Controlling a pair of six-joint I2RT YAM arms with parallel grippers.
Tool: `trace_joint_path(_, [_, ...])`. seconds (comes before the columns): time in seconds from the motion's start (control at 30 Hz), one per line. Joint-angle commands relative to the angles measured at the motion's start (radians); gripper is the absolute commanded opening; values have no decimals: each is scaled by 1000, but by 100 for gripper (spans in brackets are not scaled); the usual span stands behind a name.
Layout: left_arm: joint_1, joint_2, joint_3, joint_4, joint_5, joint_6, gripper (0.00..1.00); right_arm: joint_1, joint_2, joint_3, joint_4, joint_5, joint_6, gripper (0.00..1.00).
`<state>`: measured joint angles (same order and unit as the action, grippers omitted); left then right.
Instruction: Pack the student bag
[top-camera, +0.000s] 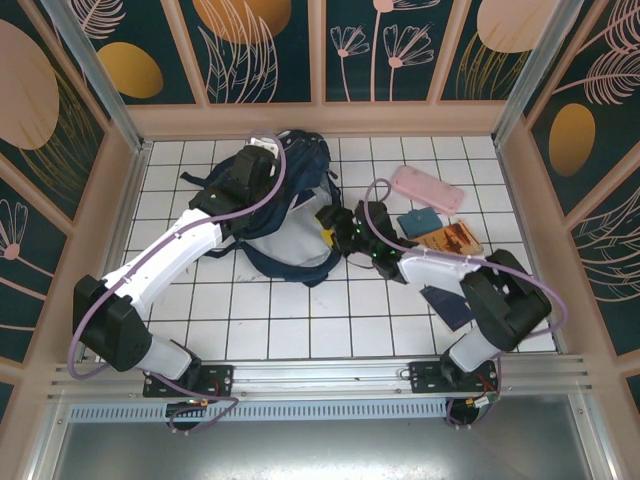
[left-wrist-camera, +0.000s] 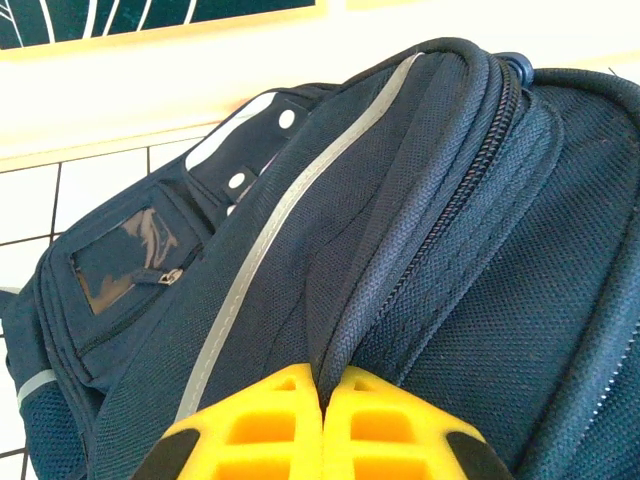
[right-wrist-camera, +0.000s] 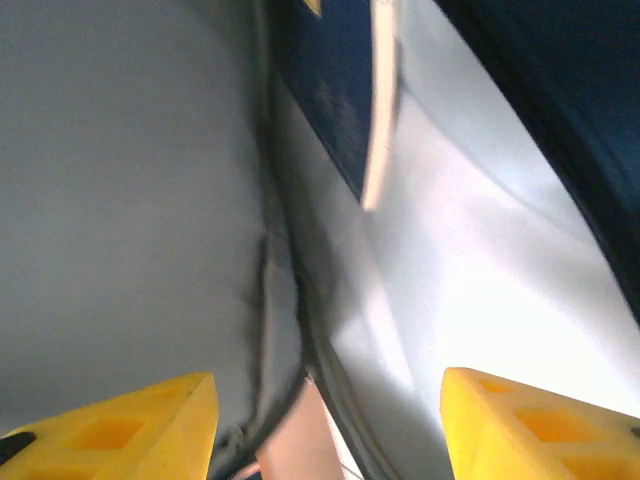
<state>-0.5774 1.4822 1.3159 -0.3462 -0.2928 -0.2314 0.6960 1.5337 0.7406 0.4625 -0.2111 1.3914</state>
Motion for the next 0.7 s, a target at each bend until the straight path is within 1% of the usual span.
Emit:
trace_joint_path(0.0, [3,-25,-17,113,-95,-37,0,13,-142,-36,-240,63,-157,59])
trace_joint_path(0.07, [3,-35,-53,108,-109,-30,0,8,-204,-20,-415,181,-265,59])
trace_joint_path(0.13, [2,-58,-111,111,-116,-26,0,-19,-243,5,-570,289,-361,60])
trace_joint_path(0.17, [2,-72,-142,111,-117,-22,0,-43,-254,10,-633,326,-405,62])
trace_joint_path(0.27, [2,-110,-226,100,-99,-1,0,-157,-257,13,-717,334,-508,68])
trace_joint_path(0.37, [3,-146,-306,71,-68,2,0,-306,-214,30,-762,307,-603,71])
trace_joint_path(0.4, [3,-157,-334,66,-53,-3,0,-346,-187,50,-777,313,-632,71])
trace_joint_path(0.43, [2,-166,-364,60,-43,-14,2,-376,-158,76,-789,341,-660,71])
trace_joint_path(0.5, [3,-181,-401,44,-25,-53,14,-417,-97,122,-794,373,-705,72])
trace_joint_path(0.57, [3,-190,-414,26,-10,-109,33,-467,-13,182,-803,372,-743,74])
trace_joint_path(0.6, [3,-195,-419,27,3,-129,40,-483,16,206,-815,371,-748,74])
trace_joint_path(0.67, [3,-212,-429,40,23,-170,60,-505,58,234,-817,370,-765,78])
